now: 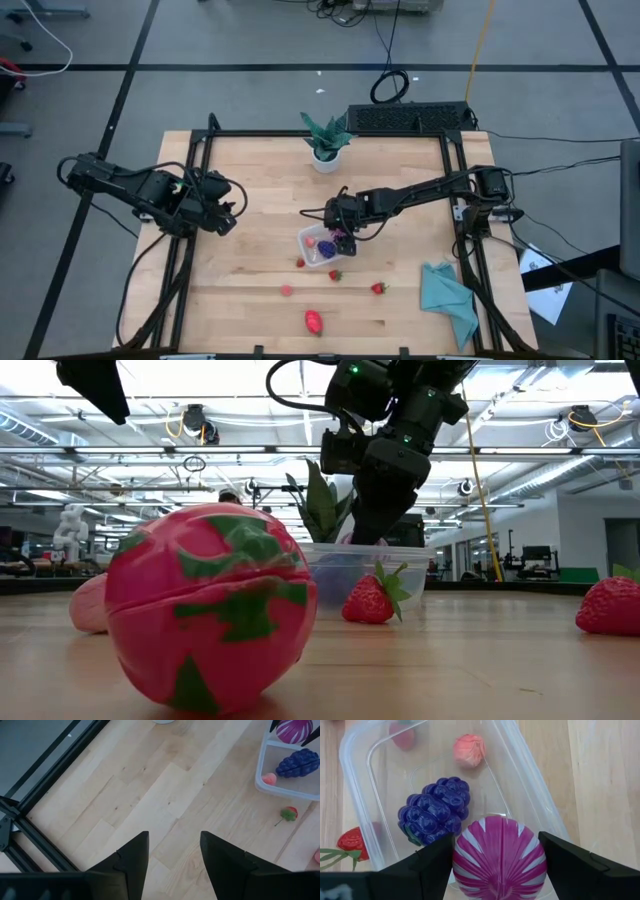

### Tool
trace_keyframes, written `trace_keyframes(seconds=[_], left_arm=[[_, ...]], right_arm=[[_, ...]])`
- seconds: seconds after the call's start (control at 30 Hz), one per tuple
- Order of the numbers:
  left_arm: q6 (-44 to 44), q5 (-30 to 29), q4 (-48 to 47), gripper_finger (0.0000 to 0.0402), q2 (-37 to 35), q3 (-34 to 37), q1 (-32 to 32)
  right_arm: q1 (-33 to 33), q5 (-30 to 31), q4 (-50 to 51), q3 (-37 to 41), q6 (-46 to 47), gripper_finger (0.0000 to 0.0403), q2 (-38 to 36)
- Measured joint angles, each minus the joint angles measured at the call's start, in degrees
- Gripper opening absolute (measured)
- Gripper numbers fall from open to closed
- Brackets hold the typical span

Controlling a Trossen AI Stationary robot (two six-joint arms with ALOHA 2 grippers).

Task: Pick and placing Produce into tupperware
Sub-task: Put the onion into the transparent bin

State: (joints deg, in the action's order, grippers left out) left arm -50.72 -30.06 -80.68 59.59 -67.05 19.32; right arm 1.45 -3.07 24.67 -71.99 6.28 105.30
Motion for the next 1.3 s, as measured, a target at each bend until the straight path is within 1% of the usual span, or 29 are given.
trace_keyframes(seconds=[1.3], left_arm=[[0.0,0.2,0.0,0.0184,0.0,0.0,0.0]], right_arm=[[0.4,0.0,0.0,0.0,-1.0,0.0277,0.0]])
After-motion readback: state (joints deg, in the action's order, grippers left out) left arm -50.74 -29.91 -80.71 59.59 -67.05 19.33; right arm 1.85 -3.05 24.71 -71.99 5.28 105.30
